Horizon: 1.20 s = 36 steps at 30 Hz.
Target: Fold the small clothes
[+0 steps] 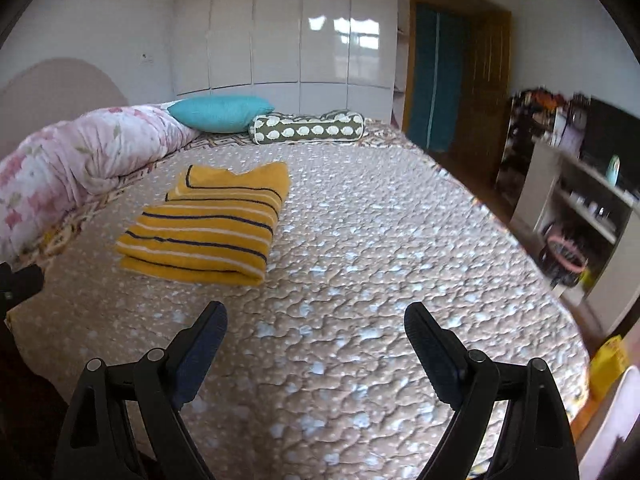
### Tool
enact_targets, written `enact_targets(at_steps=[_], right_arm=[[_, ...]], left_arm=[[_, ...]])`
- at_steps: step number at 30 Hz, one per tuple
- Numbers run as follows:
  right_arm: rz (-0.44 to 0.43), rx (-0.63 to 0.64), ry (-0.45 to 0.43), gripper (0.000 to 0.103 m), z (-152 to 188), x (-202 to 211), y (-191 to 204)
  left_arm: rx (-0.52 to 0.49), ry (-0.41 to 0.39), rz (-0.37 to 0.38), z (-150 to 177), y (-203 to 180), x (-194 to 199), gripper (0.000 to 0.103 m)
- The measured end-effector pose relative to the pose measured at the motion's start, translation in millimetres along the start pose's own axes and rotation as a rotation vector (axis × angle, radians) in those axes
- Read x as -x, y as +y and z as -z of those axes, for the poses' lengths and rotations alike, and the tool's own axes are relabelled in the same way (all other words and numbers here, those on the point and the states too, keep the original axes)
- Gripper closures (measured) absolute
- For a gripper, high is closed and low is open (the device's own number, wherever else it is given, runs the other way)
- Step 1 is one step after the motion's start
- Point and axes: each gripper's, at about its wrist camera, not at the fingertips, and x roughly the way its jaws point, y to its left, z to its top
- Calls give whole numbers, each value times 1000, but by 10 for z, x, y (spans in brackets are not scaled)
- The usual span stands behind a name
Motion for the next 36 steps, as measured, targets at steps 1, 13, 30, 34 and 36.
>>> enact_targets(at_steps=[1,13,30,34,36], right_arm=[[0,9,10,10,17,-21,17],[-24,42,131,10,194,-320,150],[-37,40,164,10,264,-414,146],[-36,37,167,10,275,-425,137],[-36,36,167,10,276,-430,128]], left_arm=[[-2,16,-1,32,-2,-47,0],[-24,163,27,244,-49,-392,0],[-30,226,50,328,-76,-523,0],[-26,242,50,348,-64,-558,0],[-25,246,50,356,-63,-566,0]])
